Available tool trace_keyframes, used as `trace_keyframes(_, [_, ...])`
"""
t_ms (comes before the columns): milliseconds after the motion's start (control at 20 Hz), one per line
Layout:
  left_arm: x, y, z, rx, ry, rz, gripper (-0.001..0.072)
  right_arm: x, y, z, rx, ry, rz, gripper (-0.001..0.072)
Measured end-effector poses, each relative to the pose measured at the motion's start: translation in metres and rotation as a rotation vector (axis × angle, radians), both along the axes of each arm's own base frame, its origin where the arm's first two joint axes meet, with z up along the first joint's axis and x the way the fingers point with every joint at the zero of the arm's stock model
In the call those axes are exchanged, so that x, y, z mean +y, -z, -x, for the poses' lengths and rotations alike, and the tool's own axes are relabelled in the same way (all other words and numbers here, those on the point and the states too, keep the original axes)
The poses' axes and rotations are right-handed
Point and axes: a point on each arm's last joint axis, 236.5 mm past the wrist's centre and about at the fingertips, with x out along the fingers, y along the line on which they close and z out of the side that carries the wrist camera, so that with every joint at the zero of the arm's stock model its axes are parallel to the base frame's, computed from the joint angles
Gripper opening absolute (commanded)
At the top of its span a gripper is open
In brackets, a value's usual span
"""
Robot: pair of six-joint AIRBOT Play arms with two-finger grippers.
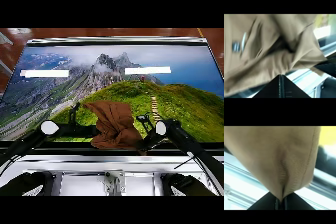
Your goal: Fold the shirts.
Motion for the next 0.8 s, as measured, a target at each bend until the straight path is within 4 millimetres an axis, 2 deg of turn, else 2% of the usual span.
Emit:
trace_keyframes(100, [0.013,-0.048,-0.024,-0.122,-0.008,-0.008,0.0043,-0.015,-0.047,-0.033,-0.182,-0.018,0.046,0.0074])
trace_keyframes(150, [0.021,-0.069,-0.033,-0.173,-0.012,-0.016,0.0121,-0.020,-0.072,-0.048,-0.275,-0.009,0.055,0.0073])
trace_keyframes(250, [0.038,-0.098,-0.042,-0.225,-0.017,-0.042,0.0596,-0.030,-0.115,-0.067,-0.428,0.028,0.062,0.0074])
trace_keyframes(300, [0.045,-0.103,-0.043,-0.228,-0.017,-0.057,0.0662,-0.033,-0.127,-0.070,-0.461,0.046,0.065,0.0074])
trace_keyframes(400, [0.051,-0.096,-0.037,-0.183,-0.015,-0.080,0.0666,-0.034,-0.131,-0.068,-0.462,0.067,0.058,0.0074])
trace_keyframes(550, [0.049,-0.061,-0.024,-0.078,0.002,-0.108,0.0671,-0.028,-0.113,-0.061,-0.392,0.087,0.049,0.0074])
trace_keyframes(800, [0.014,0.007,-0.002,0.072,0.035,-0.121,0.0678,-0.024,-0.088,-0.058,-0.304,0.104,0.065,0.0075])
